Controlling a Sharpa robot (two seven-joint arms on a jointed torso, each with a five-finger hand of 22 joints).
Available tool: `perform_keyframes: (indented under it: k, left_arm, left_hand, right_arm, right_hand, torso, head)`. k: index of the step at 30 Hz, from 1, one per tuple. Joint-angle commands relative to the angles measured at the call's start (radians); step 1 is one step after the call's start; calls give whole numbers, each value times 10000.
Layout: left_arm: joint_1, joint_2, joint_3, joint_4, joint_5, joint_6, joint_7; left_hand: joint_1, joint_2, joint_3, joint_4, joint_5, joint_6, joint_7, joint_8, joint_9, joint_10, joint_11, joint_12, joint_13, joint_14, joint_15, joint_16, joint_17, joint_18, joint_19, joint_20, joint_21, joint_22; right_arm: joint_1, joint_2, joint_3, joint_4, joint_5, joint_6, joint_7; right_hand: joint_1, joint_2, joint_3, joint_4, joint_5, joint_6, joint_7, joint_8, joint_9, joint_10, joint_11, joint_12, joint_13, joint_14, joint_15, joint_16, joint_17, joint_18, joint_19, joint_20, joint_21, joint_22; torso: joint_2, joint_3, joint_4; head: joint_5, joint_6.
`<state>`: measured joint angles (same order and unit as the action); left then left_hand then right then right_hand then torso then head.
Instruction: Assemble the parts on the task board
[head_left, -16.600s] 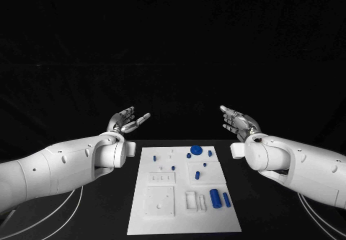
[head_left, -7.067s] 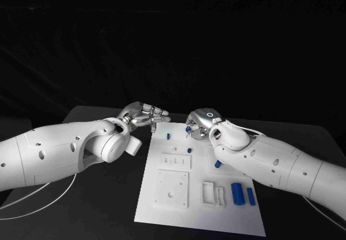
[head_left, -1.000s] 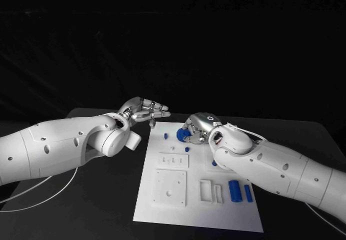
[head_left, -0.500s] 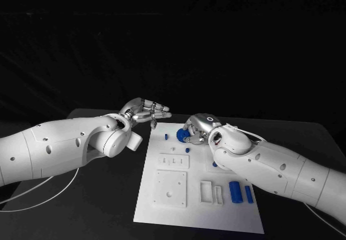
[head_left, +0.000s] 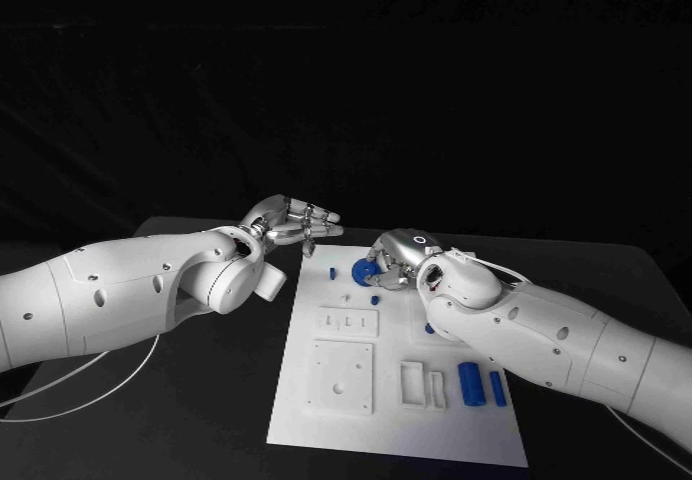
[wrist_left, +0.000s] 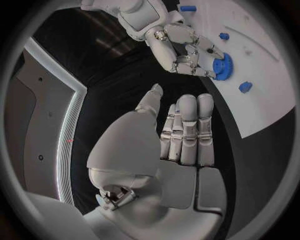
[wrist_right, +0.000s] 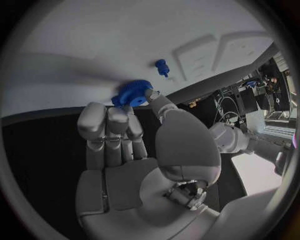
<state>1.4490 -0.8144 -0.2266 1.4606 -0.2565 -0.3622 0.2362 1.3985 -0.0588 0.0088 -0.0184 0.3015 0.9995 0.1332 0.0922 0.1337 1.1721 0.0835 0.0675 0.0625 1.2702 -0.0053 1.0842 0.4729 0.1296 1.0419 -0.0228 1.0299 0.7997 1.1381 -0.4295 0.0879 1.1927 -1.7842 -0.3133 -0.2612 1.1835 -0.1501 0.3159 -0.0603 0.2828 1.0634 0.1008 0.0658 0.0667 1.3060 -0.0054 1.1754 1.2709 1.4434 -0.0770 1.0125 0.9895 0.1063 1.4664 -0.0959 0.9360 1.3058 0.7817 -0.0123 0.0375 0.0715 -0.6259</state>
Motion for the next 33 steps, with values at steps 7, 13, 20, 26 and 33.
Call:
perform_keyframes:
  k: [7,13,20,26,33]
  left_arm:
    - [27,33,7,14,-30,34,42]
    - [28,40,8,50,-52,36,31]
    - [28,9,9,46,-57,29,26]
    - [29,-34,8,6,-59,23,30]
    - [28,-94,8,-96,-59,17,48]
  left_hand:
    - [-129,-173,339,-28,-45,-78,9,39,-32,-38,44,-29,-11,47,27,59,-5,196,66,10,-53,45]
    - [-109,-166,360,-42,3,-84,10,41,-32,-40,45,-31,-12,47,25,58,-7,198,68,9,-56,47]
    - [-109,-166,360,-42,3,-84,10,41,-32,-40,45,-31,-12,47,25,58,-7,198,68,9,-56,47]
    - [-144,-184,382,-41,-13,-94,13,51,-30,-48,47,-30,-11,51,27,56,-10,200,76,11,-70,54]
    - [-131,-184,393,-53,-12,-91,8,58,-28,-40,44,-27,-10,52,25,57,-10,200,78,11,-76,57]
  right_arm:
    - [1,-9,-54,-68,240,538,45]
    - [15,-31,-76,-52,267,559,28]
    - [18,-239,-81,144,300,354,-14]
    - [19,-642,-74,583,440,-319,-74]
    - [23,-1213,153,1126,632,-882,-116]
  right_hand:
    - [-62,-8,-630,645,-772,-175,23,-32,-6,-26,71,-47,-56,17,48,-57,-35,168,604,49,-69,-53]
    - [105,-22,-719,899,-765,-157,21,-33,-6,-35,69,-36,-72,18,48,-52,-39,177,603,52,-81,-86]
    - [87,-28,-721,950,-707,-123,11,-31,-4,-25,63,-19,-70,15,44,-56,-46,177,605,48,-67,-94]
    - [49,-107,-824,1139,-738,-162,16,-33,-4,-11,68,-4,-72,19,47,-31,-32,185,608,48,-61,-133]
    - [169,-219,-966,1318,-736,-204,22,-30,-3,-7,72,-9,-92,20,51,-9,-24,195,607,54,-22,-176]
  torso:
    - [10,-5,-7]
    - [6,-1,-37]
    - [-12,13,-20]
    - [-16,40,-29]
    - [-32,49,-72]
  head:
    - [-105,48]
    - [-60,15]
    - [-70,9]
    - [-35,36]
    - [-130,164]
